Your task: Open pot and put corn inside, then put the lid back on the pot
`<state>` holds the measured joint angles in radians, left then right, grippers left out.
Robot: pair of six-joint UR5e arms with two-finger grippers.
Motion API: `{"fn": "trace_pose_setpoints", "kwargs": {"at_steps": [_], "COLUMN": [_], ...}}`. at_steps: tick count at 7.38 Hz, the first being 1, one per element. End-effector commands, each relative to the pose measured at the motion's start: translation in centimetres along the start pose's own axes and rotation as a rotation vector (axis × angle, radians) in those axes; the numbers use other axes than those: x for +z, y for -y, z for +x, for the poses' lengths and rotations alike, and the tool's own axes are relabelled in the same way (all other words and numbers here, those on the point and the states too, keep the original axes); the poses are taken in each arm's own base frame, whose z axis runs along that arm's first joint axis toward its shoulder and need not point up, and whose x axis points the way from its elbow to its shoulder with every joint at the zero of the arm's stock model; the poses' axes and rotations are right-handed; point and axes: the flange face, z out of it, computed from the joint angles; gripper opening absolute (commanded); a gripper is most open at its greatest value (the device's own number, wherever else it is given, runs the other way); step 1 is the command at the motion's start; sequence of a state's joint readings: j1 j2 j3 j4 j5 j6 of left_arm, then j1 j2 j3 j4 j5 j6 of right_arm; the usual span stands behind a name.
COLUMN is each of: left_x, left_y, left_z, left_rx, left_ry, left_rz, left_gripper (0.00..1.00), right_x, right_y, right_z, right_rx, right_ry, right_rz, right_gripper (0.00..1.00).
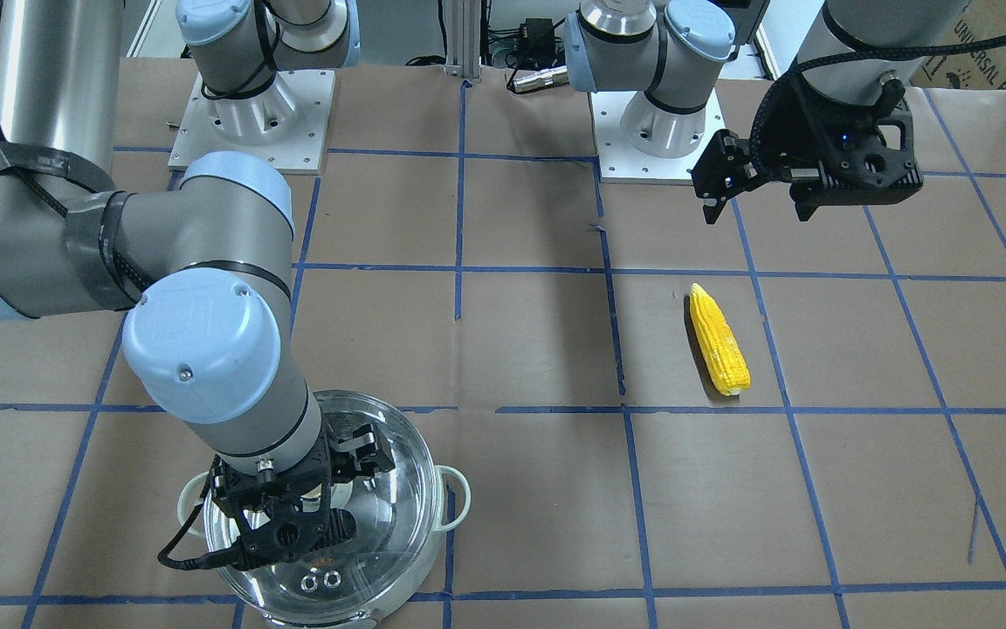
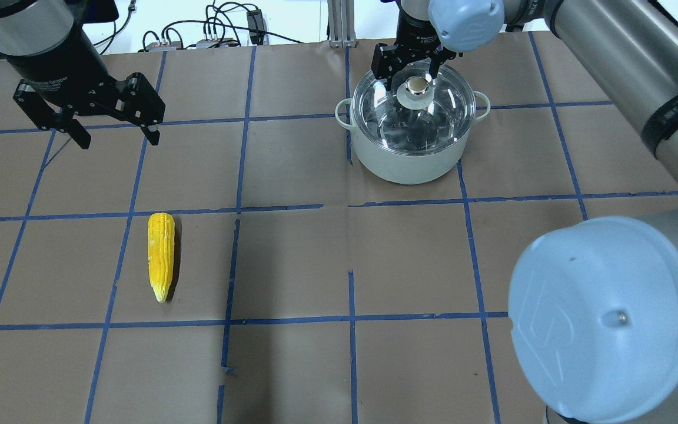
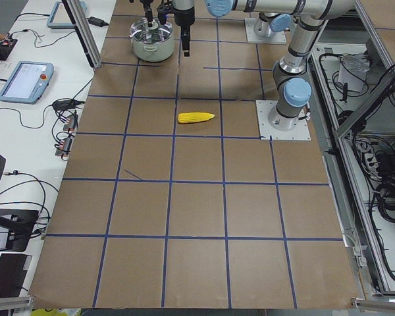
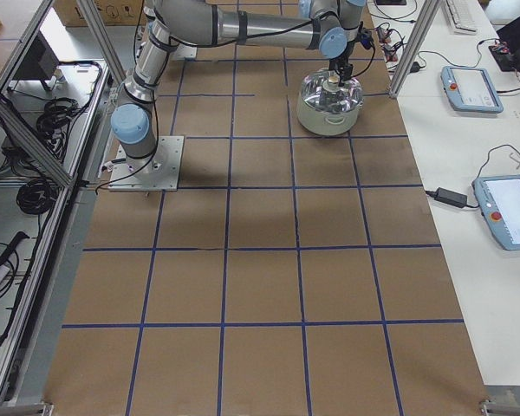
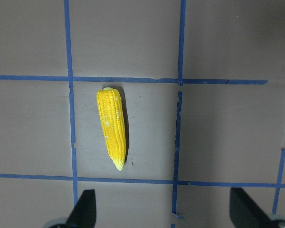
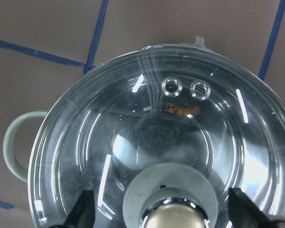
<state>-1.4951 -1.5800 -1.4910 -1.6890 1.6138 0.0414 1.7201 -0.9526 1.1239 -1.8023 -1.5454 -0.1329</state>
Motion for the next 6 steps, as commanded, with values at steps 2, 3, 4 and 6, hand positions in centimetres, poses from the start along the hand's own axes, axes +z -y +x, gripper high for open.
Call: {"fn": "trace_pose_setpoints", "kwargs": {"at_steps": [2,3,4,6], "left_x": [0.0,0.0,0.0,0.0], "left_y": [0.0,0.0,0.0,0.0], "left_z": [0.0,0.0,0.0,0.0], "left_rx": [-0.001,-0.001,0.001,0.001], "left_ry": [0.000,0.000,0.000,0.000], "left_rz": [0.000,0.000,0.000,0.000], "left_gripper": [1.00,1.00,1.00,1.00], "right_x": [-0.2,0.3,0.2,-0.5], "right_y": [0.1,-0.1,-0.1,-0.7], "right_z": [0.2,0.7,0.7,0.5], "right_rx": [0.008,0.009,0.013,0.015], "right_ry": [-0.005,-0.004,-0.004,-0.002], "right_rz": [-0.002,-0.014,-0.015,-0.042], "right_gripper": [0.90,0.90,0.90,0.75]}}
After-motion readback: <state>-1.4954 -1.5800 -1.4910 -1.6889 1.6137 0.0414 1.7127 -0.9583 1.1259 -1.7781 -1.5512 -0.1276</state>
